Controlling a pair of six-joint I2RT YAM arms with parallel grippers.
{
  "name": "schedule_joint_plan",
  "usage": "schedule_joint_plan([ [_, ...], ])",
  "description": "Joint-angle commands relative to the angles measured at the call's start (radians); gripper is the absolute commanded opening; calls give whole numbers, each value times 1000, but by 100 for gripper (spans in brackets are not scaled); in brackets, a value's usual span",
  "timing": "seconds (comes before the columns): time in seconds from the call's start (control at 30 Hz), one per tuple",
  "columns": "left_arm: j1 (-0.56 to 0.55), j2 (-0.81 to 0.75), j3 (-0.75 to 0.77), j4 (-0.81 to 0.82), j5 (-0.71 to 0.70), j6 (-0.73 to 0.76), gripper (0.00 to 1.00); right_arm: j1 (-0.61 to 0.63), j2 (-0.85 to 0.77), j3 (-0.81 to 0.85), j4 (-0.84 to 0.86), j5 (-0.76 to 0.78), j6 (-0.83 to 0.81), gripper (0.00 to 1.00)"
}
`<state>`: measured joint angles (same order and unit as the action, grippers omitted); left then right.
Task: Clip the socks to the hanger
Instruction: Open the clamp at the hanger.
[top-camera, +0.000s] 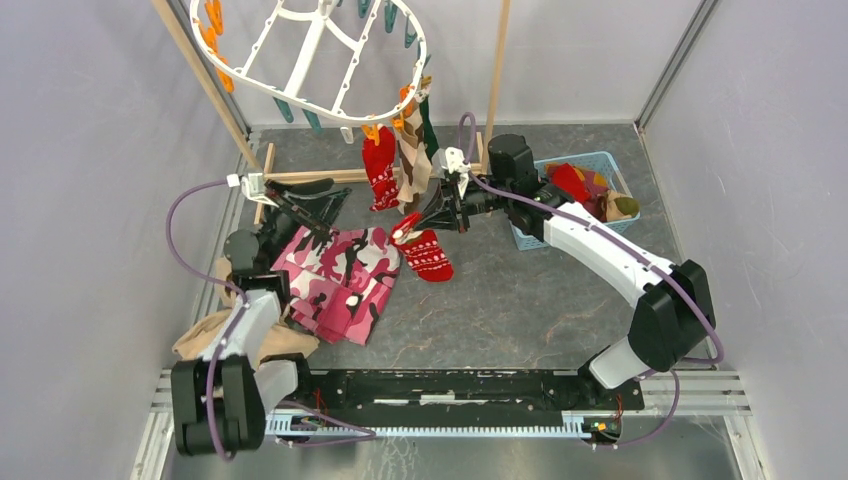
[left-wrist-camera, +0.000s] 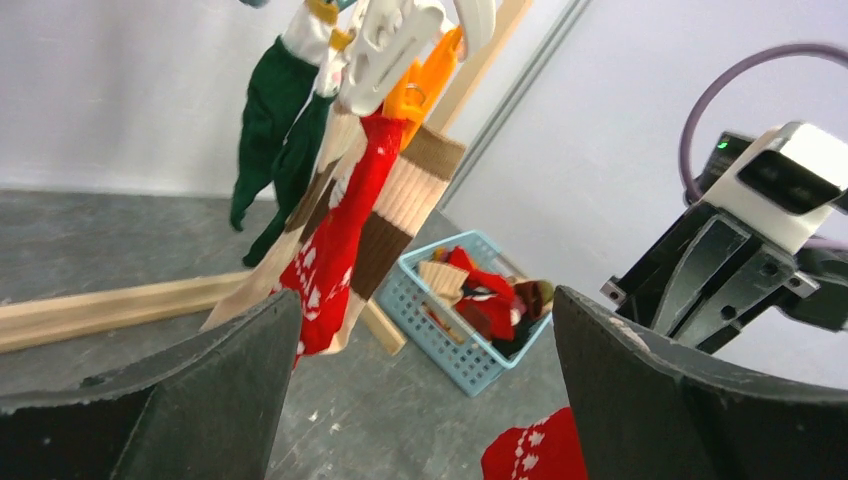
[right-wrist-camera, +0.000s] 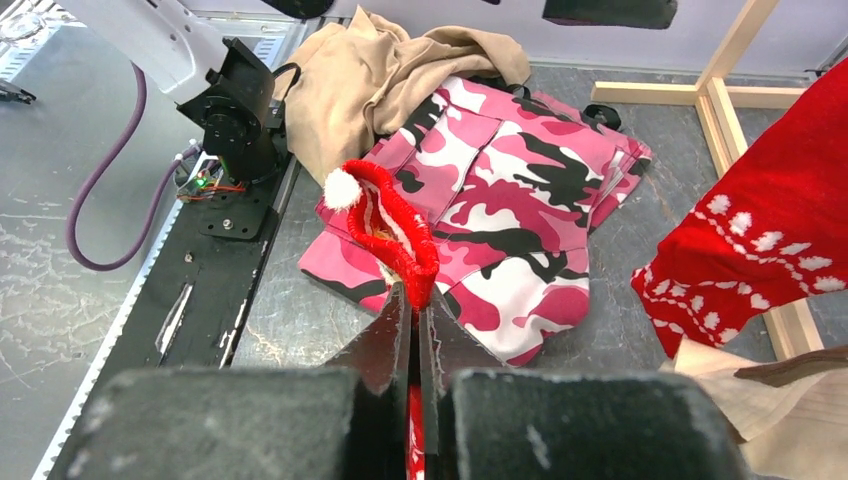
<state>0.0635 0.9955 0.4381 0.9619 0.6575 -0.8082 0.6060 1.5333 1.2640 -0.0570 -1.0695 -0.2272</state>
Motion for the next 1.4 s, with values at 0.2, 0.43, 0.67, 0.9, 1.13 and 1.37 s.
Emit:
schedule_joint_plan([
  [0.2, 143, 322, 66, 776, 147, -287, 100, -5, 20, 91, -23, -59, -43, 0],
  [0.43, 139, 503, 250, 775, 234, -184, 100, -5, 39, 145, -56, -76, -64, 0],
  [0.67, 113, 682, 495, 776, 410, -218, 95, -5, 51, 173, -60, -82, -60, 1],
  [0.9, 67, 749, 596, 775, 493, -183, 94, -4, 59, 187, -72, -80, -64, 1],
  [1.13, 63, 794, 677, 775, 484, -204, 93, -5, 61, 189, -81, -79, -71, 1],
  [1.37, 62, 723, 613, 776, 462, -170, 93, -5, 57, 187, -101, -78, -91, 1],
])
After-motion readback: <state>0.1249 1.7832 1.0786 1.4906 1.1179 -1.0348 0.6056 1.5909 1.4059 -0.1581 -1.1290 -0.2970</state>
